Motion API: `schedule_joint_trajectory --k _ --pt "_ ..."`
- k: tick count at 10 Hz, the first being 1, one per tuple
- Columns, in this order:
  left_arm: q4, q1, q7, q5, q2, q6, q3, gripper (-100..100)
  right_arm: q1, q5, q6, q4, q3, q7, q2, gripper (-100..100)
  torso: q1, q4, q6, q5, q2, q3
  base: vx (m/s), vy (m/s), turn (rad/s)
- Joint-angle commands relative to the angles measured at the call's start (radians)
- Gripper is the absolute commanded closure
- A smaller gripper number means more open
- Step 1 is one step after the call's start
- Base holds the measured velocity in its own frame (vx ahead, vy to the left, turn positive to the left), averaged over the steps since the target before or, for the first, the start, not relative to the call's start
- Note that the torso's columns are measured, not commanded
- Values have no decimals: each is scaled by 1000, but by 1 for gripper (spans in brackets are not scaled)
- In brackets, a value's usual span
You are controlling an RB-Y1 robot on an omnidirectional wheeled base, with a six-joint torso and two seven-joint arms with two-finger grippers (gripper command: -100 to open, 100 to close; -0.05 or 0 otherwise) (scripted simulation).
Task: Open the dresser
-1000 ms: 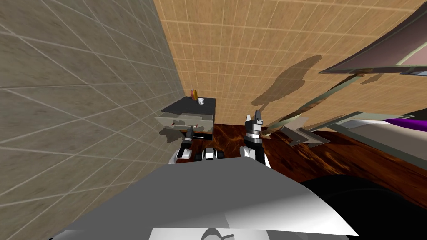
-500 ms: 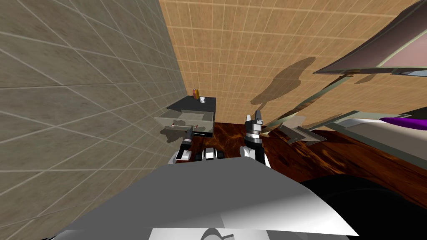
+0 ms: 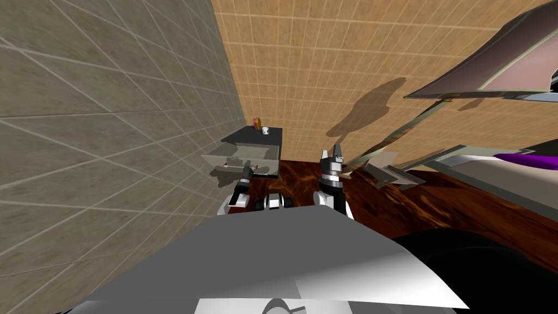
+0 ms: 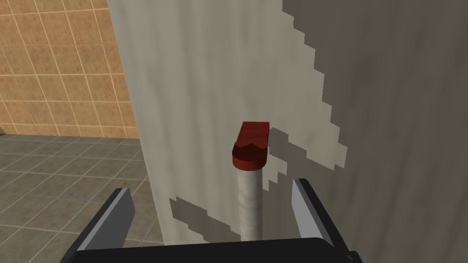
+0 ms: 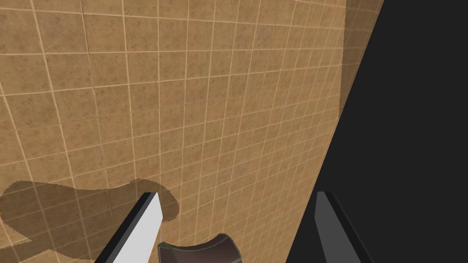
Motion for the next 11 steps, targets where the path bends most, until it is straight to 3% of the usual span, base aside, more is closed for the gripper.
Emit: schedule_joint_trajectory --k 1,4,5,6,11 --pt "-59 -7 7 3 9 63 2 -100 0 0 0 0 0 0 0 0 1 0 0 0 3 2 -12 -6 4" --pt "-119 -16 16 6 19 130 5 -100 0 0 0 0 0 0 0 0 1 2 -1 0 6 3 -27 -5 4" --pt "-103 -8 14 5 18 118 3 -100 0 0 0 0 0 0 0 0 -1 4 0 -1 7 4 -7 0 0" --pt "-104 -8 14 5 18 123 3 0 0 0 0 0 0 0 0 0 -1 3 0 -1 6 4 0 0 0" --pt "-100 -5 14 5 18 126 3 0 0 0 0 0 0 0 0 0 1 1 0 0 4 2 0 0 0"
